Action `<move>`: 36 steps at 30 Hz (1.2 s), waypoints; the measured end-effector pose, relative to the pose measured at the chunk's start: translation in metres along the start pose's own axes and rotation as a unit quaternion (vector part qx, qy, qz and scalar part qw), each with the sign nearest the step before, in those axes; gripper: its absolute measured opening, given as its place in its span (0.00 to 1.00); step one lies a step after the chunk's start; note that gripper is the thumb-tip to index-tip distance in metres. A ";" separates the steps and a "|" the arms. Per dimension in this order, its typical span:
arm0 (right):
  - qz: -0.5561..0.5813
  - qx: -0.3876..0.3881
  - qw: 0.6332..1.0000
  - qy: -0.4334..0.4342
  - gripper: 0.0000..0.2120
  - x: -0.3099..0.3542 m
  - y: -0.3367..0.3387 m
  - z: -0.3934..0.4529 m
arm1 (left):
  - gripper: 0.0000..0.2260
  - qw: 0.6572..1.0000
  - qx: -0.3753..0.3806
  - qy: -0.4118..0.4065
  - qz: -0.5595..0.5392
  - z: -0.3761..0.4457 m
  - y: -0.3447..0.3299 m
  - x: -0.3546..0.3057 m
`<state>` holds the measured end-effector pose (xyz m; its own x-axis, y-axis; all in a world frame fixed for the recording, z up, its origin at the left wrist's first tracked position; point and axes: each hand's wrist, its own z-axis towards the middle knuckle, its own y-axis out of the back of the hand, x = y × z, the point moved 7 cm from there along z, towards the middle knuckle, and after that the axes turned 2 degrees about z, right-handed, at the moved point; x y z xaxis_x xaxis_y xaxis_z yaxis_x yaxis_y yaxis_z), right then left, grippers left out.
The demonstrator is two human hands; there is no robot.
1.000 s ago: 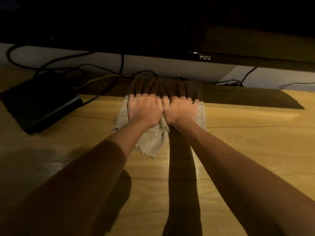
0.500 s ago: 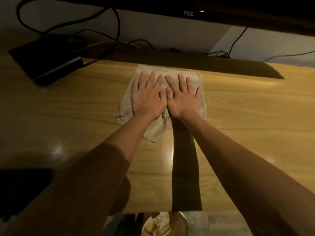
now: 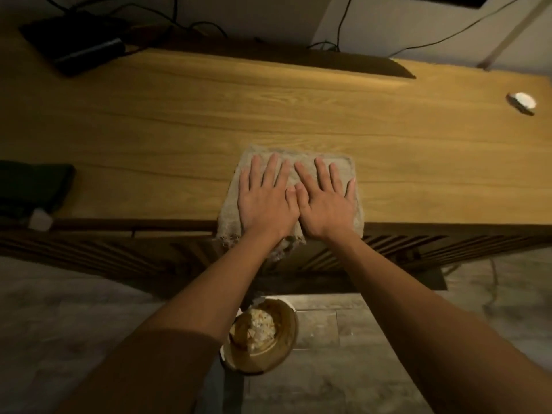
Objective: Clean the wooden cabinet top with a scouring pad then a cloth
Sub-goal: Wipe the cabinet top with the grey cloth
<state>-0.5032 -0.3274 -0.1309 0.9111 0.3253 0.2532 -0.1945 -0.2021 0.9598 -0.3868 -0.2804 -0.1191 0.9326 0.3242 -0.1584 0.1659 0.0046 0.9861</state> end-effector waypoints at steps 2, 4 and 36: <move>0.006 0.003 1.000 0.001 0.27 -0.006 0.000 -0.010 | 0.26 1.000 0.007 0.004 0.000 -0.012 -0.002 -0.007; 0.010 0.004 1.000 -0.003 0.27 -0.007 0.001 -0.009 | 0.26 1.000 0.015 0.008 0.001 -0.011 -0.003 -0.009; -0.015 0.000 0.999 0.046 0.26 -0.016 0.038 0.302 | 0.25 0.997 -0.020 0.062 0.029 0.295 0.000 -0.016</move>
<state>-0.4154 -0.6198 -0.1350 0.8795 0.4144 0.2342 -0.1672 -0.1916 0.9671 -0.3070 -0.5648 -0.1312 0.8932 0.4393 -0.0957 0.0969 0.0199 0.9951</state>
